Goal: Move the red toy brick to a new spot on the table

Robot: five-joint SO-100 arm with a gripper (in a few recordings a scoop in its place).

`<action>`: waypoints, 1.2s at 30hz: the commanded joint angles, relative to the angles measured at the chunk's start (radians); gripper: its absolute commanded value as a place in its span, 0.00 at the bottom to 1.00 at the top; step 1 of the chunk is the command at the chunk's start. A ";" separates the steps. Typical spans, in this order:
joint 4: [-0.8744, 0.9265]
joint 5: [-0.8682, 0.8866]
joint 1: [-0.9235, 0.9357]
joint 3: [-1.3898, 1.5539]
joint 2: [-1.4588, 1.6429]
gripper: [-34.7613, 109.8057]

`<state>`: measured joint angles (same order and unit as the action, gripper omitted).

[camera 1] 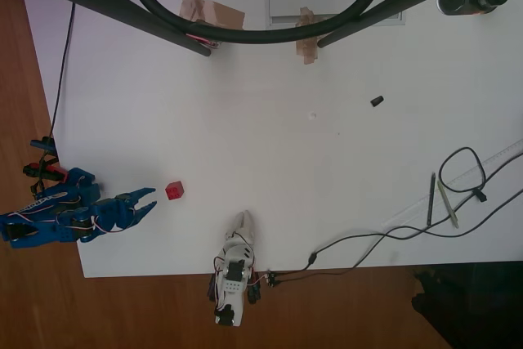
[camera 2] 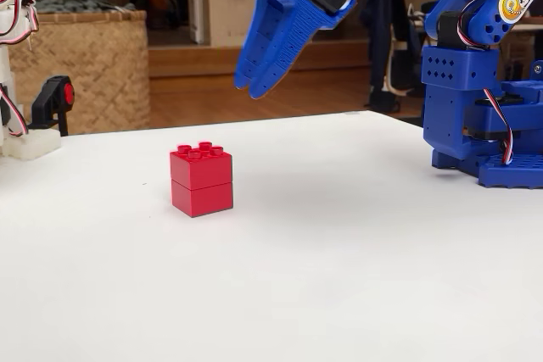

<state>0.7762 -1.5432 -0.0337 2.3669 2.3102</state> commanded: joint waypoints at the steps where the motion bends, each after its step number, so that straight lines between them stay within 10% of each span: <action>1: -0.149 -0.077 0.025 -0.049 -0.009 0.40; 36: -0.985 -0.339 0.098 0.330 -0.360 0.46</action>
<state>-0.1411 -1.8761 0.0644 2.6921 1.9482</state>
